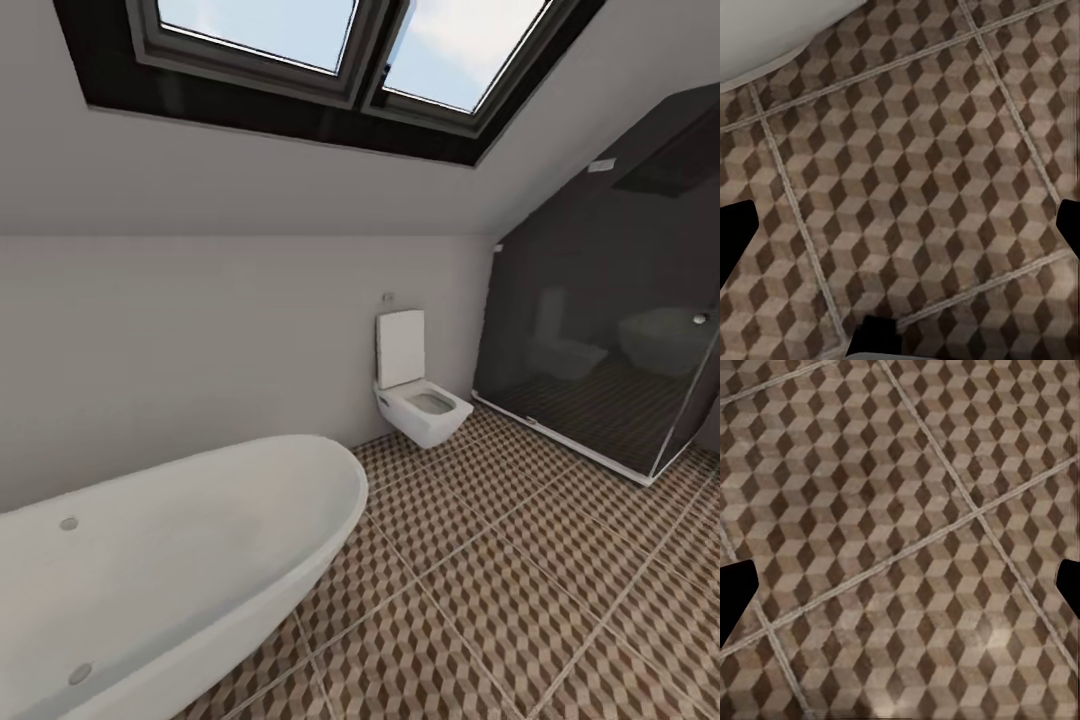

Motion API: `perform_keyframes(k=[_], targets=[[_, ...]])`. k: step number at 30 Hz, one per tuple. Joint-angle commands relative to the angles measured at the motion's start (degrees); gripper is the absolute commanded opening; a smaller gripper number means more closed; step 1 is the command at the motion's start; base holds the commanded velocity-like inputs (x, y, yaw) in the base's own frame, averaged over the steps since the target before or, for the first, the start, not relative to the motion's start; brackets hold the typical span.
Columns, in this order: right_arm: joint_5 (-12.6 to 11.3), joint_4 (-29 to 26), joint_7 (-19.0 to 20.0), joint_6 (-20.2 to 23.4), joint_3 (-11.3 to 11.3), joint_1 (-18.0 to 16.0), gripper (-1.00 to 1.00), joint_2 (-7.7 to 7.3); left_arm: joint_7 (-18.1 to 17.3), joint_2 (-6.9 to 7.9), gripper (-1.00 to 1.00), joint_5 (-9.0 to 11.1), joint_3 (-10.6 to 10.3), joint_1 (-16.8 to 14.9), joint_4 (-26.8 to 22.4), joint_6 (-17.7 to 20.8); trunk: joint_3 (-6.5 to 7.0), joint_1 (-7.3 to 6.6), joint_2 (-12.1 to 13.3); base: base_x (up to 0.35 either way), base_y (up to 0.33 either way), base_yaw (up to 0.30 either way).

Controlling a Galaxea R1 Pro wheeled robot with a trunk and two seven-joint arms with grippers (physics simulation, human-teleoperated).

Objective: Take the four mousetraps from the cabinet in the bathroom and place them on the bathroom floor. Make sure all four end up on the same floor surface, and ensure that at least two of them are either under or directly next to the same bathroom sink.

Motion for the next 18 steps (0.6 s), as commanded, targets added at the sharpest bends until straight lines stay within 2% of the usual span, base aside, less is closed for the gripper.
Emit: perform_keyframes(k=[1,18], targets=[[0.3,0.1,0.1,-0.2,0.0,-0.1,1.00,-0.01,0.0,-0.07,1.00,0.0,0.2,0.0,0.0,-0.1,-0.06,0.00,0.0,0.000,0.000,-0.290],[0.2,0.1,0.9,-0.2,0.0,-0.1,1.00,-0.15,0.0,-0.29,1.00,-0.1,0.3,-0.1,0.4,-0.4,-0.06,0.00,0.0,0.000,0.000,-0.292]])
